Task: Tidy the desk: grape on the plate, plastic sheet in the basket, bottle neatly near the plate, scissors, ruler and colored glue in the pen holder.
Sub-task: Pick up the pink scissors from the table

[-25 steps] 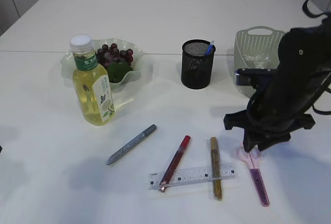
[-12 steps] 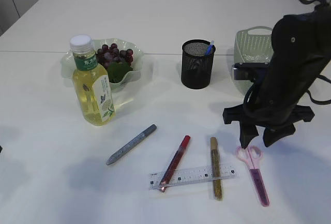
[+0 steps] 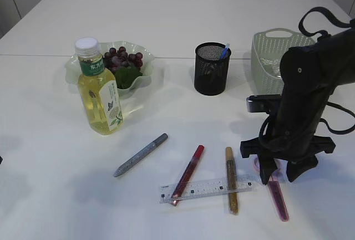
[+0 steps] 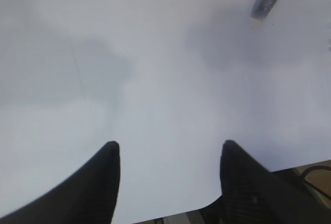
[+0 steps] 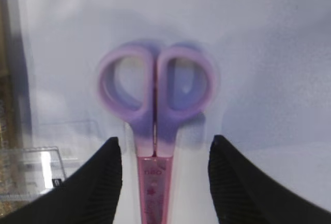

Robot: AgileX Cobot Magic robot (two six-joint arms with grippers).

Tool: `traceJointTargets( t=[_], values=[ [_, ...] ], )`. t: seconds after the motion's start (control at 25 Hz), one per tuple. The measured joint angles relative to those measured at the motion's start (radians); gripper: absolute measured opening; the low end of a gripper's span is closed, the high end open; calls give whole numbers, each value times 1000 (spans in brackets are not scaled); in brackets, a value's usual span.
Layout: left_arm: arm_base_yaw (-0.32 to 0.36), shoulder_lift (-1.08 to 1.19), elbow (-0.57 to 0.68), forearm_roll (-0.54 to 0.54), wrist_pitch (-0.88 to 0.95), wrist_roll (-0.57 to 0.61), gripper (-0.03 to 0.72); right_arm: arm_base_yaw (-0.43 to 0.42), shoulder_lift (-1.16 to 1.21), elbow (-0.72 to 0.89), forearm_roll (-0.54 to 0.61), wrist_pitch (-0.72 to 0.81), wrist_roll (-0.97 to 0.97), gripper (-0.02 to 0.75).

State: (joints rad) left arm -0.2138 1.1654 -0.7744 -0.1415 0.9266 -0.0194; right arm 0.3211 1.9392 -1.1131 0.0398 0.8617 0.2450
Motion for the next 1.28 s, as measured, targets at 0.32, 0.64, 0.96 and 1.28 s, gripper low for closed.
traceJointTargets(
  t=[0.32,0.64,0.96,1.28],
  values=[
    [0,0,0,0,0,0,443,0,4,0,0,-28,0,430],
    [0,0,0,0,0,0,443,0,26,0,0,-33,0,430],
    [0,0,0,0,-2,0,443,0,27,0,2,-33,0,396],
    [0,0,0,0,-2,0,443,0,28,0,4,-33,0,236]
  ],
)
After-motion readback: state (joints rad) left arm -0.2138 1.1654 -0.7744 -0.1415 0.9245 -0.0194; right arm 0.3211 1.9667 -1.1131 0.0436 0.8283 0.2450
